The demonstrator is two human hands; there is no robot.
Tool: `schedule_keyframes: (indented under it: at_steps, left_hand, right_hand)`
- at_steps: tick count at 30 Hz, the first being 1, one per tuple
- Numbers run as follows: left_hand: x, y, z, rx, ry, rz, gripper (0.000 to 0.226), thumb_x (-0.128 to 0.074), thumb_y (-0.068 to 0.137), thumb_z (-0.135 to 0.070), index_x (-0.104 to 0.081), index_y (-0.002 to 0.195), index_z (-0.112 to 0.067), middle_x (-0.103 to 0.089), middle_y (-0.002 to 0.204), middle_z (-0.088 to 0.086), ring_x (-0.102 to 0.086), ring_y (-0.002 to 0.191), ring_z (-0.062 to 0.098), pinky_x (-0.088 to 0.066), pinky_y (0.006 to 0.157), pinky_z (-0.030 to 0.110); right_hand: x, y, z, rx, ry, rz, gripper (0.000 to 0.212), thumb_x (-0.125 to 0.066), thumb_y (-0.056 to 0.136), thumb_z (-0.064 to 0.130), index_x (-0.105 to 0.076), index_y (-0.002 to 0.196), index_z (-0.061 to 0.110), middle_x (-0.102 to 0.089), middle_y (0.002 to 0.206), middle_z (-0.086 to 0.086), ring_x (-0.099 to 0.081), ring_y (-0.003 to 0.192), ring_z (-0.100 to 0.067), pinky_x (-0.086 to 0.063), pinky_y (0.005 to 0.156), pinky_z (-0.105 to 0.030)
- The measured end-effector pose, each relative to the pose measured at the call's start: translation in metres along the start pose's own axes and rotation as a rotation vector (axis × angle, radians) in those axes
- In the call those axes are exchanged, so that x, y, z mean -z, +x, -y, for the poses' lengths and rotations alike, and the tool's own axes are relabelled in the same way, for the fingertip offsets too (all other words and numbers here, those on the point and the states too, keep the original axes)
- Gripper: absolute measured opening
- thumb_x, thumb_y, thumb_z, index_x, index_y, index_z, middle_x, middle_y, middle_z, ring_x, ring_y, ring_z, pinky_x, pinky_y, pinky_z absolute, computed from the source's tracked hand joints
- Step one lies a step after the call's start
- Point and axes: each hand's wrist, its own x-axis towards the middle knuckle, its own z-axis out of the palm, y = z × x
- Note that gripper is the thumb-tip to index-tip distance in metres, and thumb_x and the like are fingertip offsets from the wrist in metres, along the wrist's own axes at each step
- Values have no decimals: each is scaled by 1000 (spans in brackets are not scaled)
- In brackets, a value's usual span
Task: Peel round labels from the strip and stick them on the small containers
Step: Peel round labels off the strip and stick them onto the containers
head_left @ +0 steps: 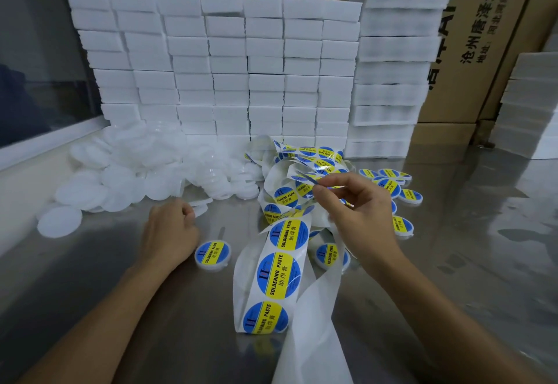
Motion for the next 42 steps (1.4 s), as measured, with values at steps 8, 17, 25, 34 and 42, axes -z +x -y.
schedule_keyframes:
  at_steps: [8, 17, 25, 34, 42]
  left_hand:
    - [-1, -10, -37, 189, -676, -78, 21, -41, 99, -18, -49, 81, -27, -56, 86, -4, -54, 64, 16, -43, 58, 27]
    - [26, -48, -105, 112, -1111, 128, 17, -48, 100, -21, -56, 88, -12, -70, 78, 1, -70, 57, 21, -60, 58, 32]
    - [31, -60, -115, 122, -1259, 348, 9, -59, 91, -2, -61, 97, -7, -76, 85, 9, -74, 76, 32, -60, 63, 30]
    - [27, -54, -105, 313, -1478, 353, 31, -71, 63, -7, -64, 93, 1, -75, 82, 14, -74, 77, 27, -59, 63, 30]
    - [23, -56, -105, 329, -1510, 380, 32, -73, 62, -6, -63, 91, 2, -74, 84, 18, -74, 79, 28, -59, 63, 29]
  right_hand:
    - [0, -2, 2, -18, -26, 10, 9, -74, 85, 17, -71, 86, 25, -67, 102, 2, -68, 76, -9, -55, 60, -36]
    - [-8, -10, 13, -45, 124, 165, 45, -79, 80, 13, -57, 118, 25, -75, 86, -1, -70, 76, -14, -57, 68, -30]
    - [-10, -11, 11, -13, 156, 141, 38, -78, 80, 7, -61, 109, 25, -75, 77, -4, -71, 68, -20, -58, 63, -30]
    - [-6, -5, 13, -33, 85, -66, 5, -70, 89, 15, -71, 88, 20, -69, 96, -4, -68, 72, -5, -52, 58, -25]
    - [-7, -6, 18, -293, 271, 127, 9, -72, 85, 13, -76, 78, 17, -73, 72, -3, -60, 56, -10, -49, 54, -21]
